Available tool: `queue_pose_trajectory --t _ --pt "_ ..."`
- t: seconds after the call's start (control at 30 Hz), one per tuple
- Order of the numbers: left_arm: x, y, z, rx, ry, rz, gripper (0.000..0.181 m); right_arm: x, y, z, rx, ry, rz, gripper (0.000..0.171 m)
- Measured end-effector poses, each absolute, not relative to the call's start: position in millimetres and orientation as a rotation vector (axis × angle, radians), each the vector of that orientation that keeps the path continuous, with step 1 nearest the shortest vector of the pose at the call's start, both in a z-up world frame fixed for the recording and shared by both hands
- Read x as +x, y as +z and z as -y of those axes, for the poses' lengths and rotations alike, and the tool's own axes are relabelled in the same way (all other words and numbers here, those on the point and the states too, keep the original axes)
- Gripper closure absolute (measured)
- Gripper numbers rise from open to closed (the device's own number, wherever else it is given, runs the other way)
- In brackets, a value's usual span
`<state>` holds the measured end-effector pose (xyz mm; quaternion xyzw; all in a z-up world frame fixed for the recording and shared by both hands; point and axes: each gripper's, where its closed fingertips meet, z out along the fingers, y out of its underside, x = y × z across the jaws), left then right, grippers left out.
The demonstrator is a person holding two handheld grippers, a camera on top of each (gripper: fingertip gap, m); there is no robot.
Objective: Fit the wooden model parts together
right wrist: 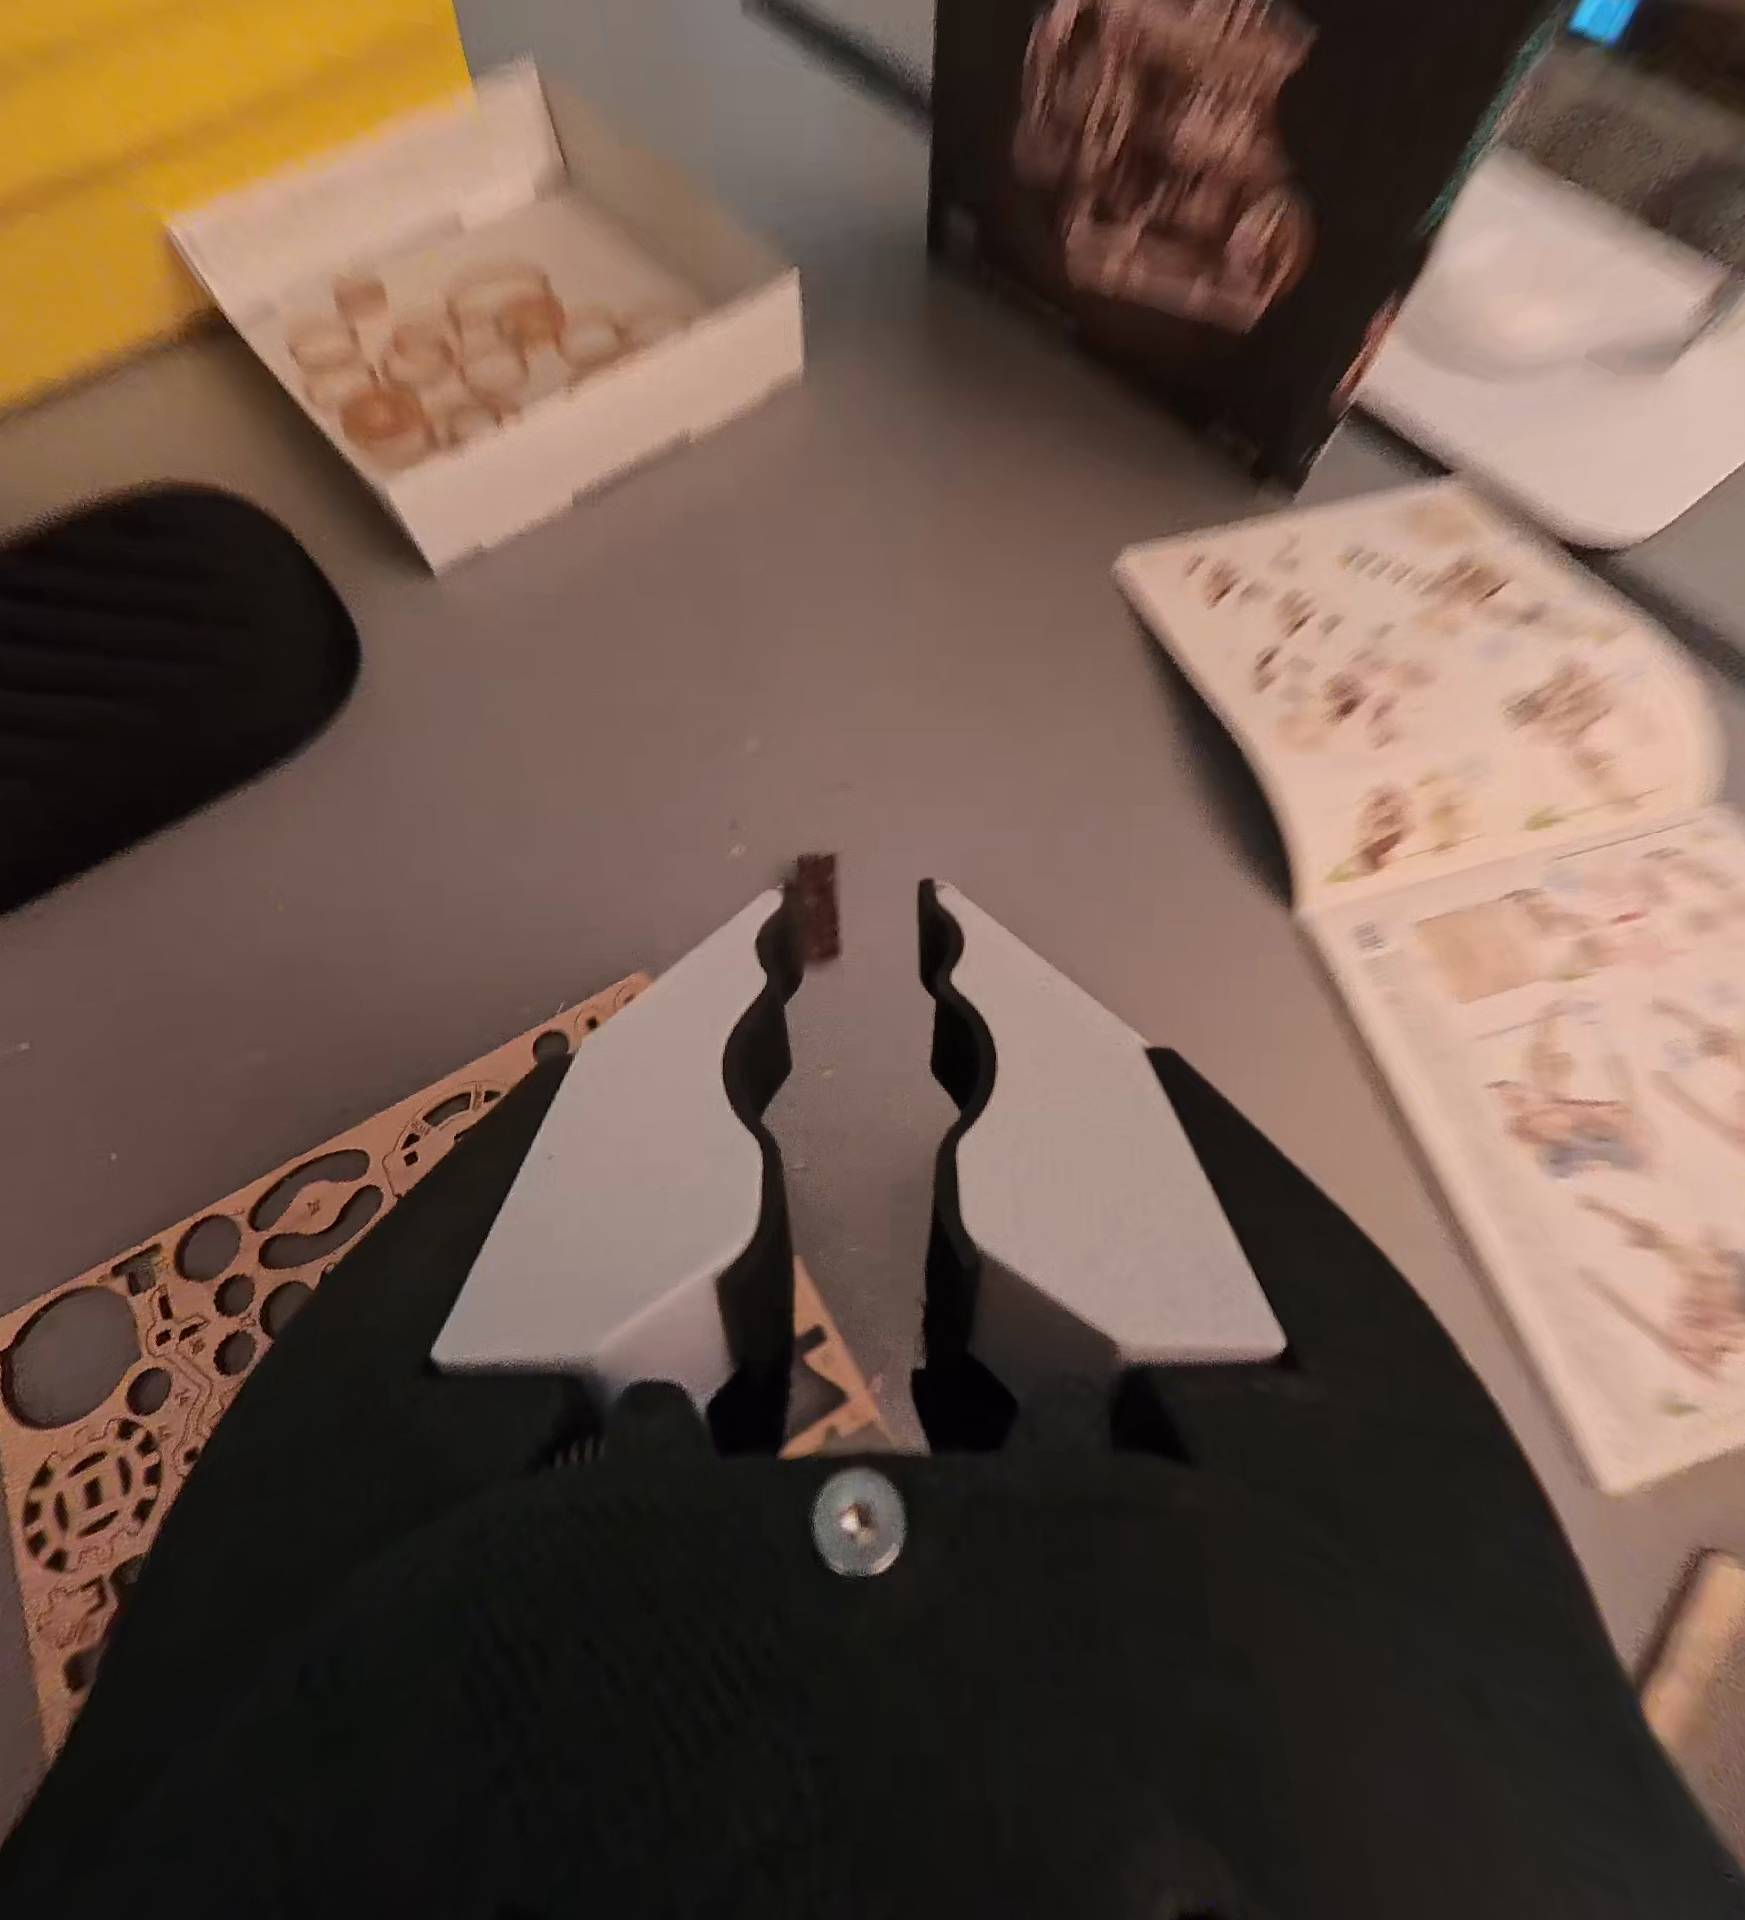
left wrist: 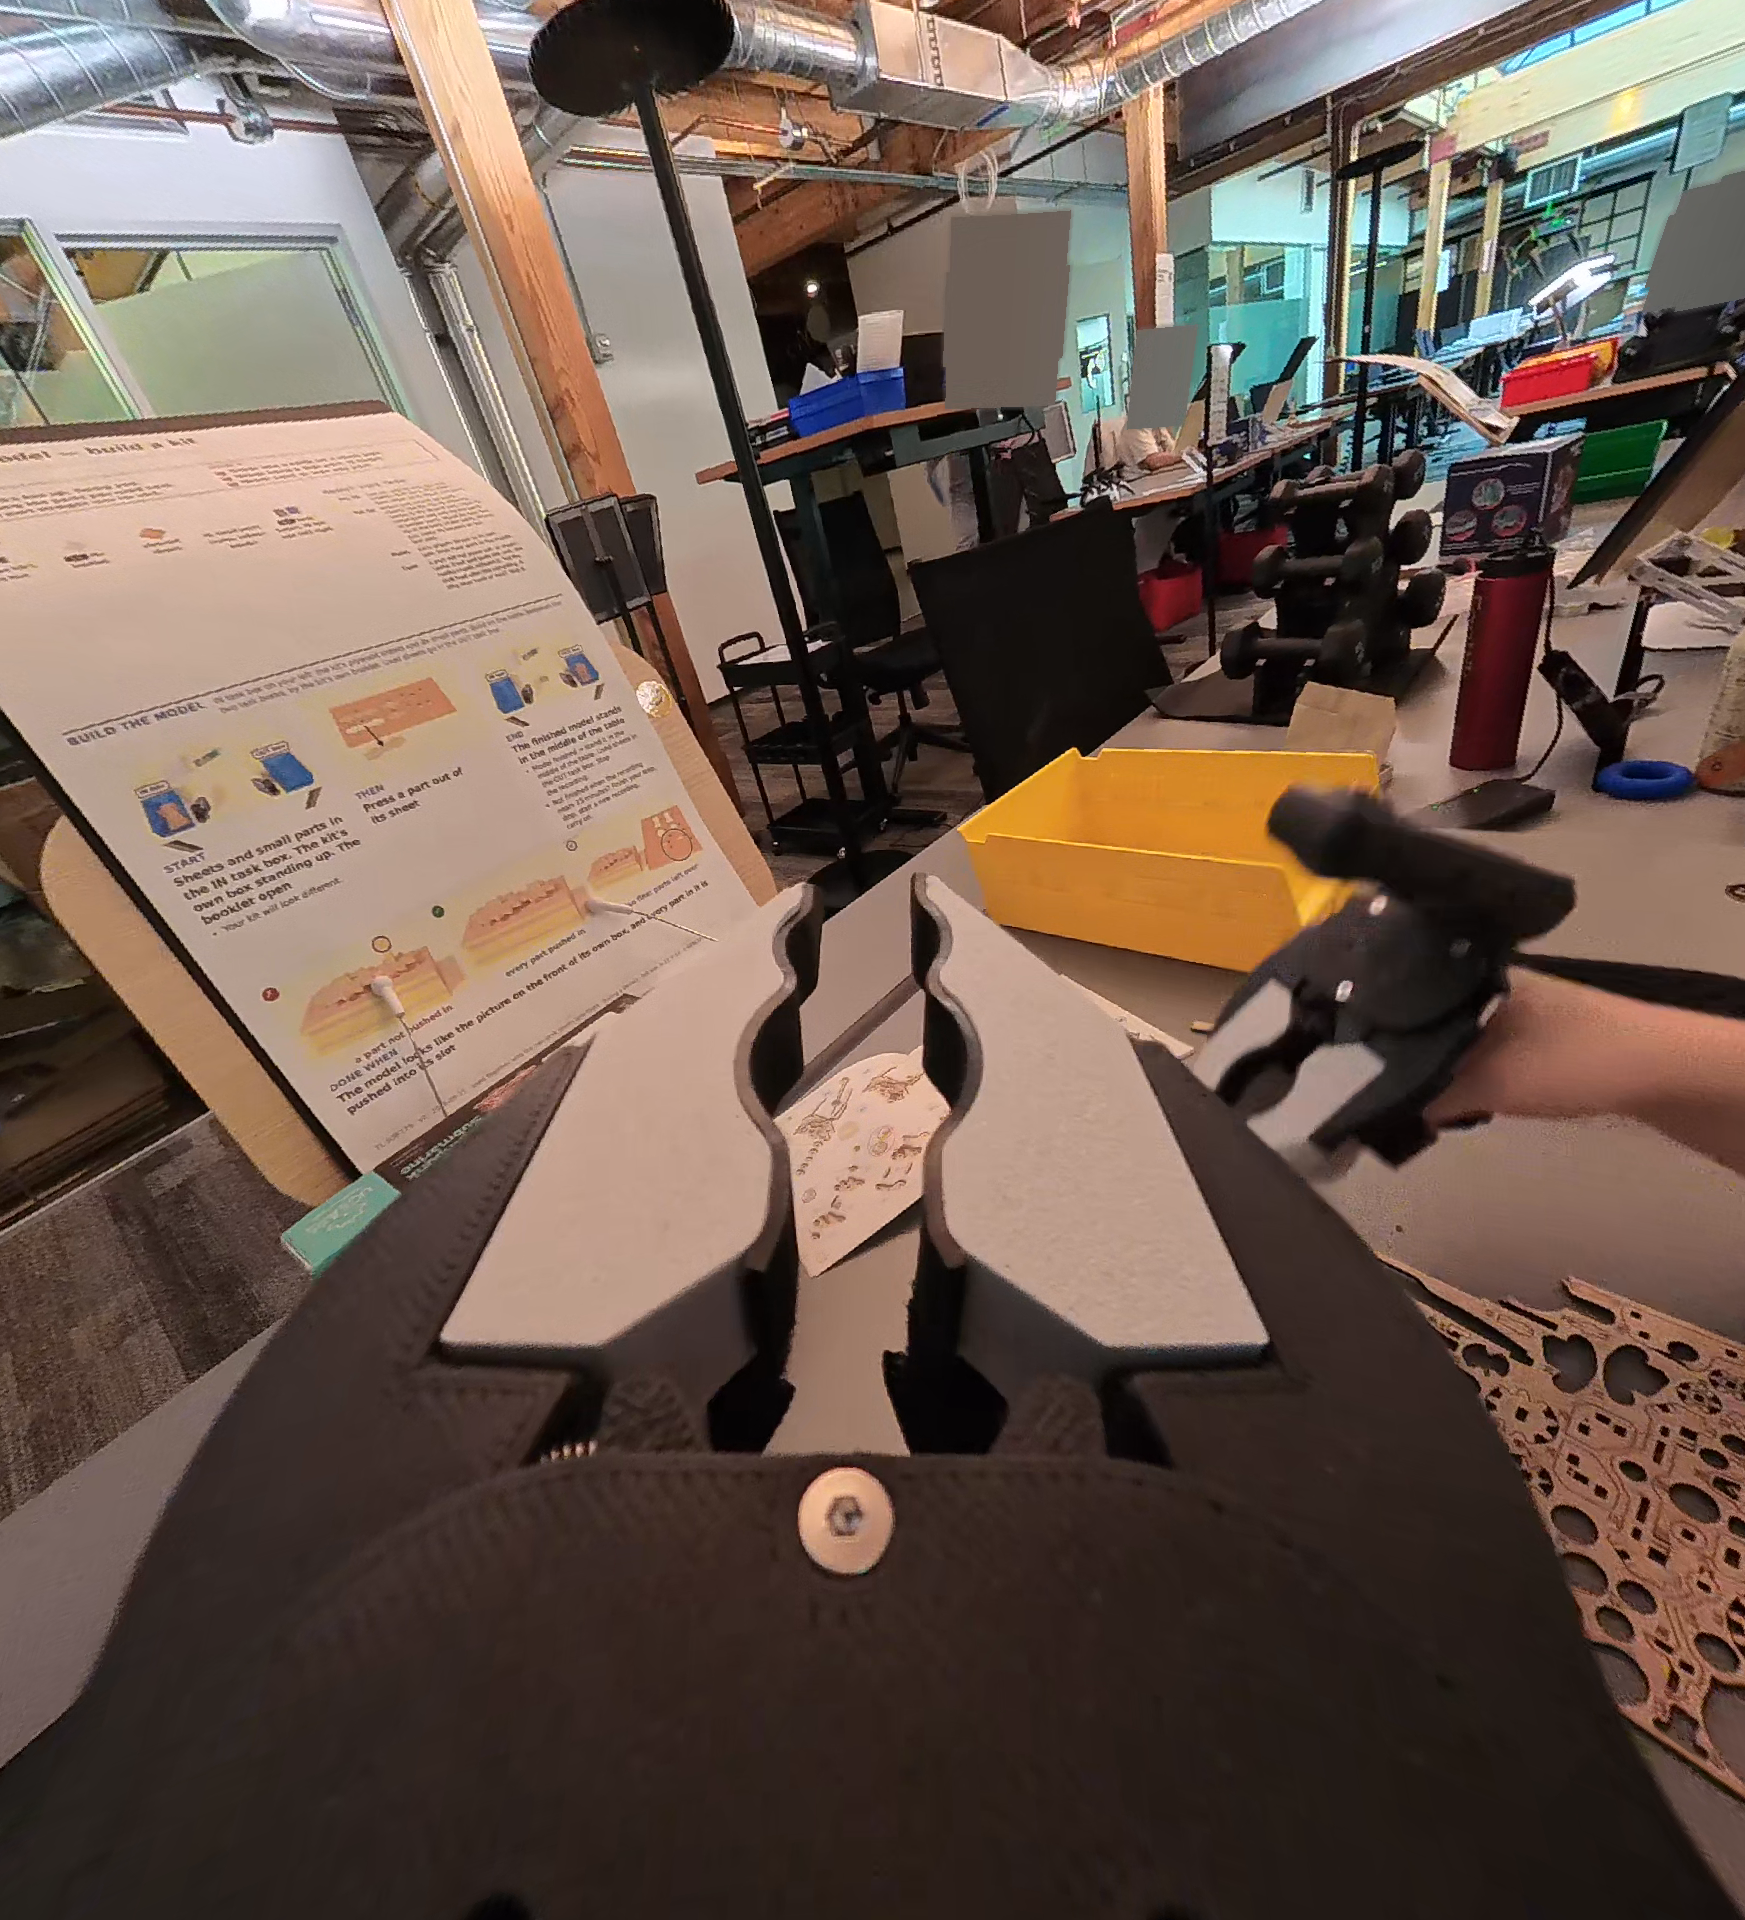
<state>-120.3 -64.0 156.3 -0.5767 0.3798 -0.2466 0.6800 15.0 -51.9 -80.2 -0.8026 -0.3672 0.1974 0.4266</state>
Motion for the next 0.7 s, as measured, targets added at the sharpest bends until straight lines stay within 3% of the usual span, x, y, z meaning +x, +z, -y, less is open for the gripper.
queue_pose_trajectory --t 0.03,0.23,0.4,0.6,0.63,0.7 --pt "-118 156 64 -1.294 -0.555 -0.854 0.166 24 -60 49 -1.929 0.498 0.901 0.150" --pt "-96 135 55 -1.341 -0.540 -0.906 0.165 130 32 -3 -1.501 0.050 0.719 0.138" --pt "-67 105 46 -1.401 -0.533 -0.983 0.161 166 30 0 -1.371 0.146 0.485 0.140" --pt "-41 73 35 -1.453 -0.514 -1.026 0.157 195 51 14 -1.336 -0.071 0.391 0.141" --pt "-38 67 31 -1.465 -0.506 -1.027 0.156 200 53 16 -1.319 -0.087 0.370 0.139" --pt "-34 53 22 -1.494 -0.485 -1.032 0.152 204 51 14 -1.296 -0.081 0.342 0.118"
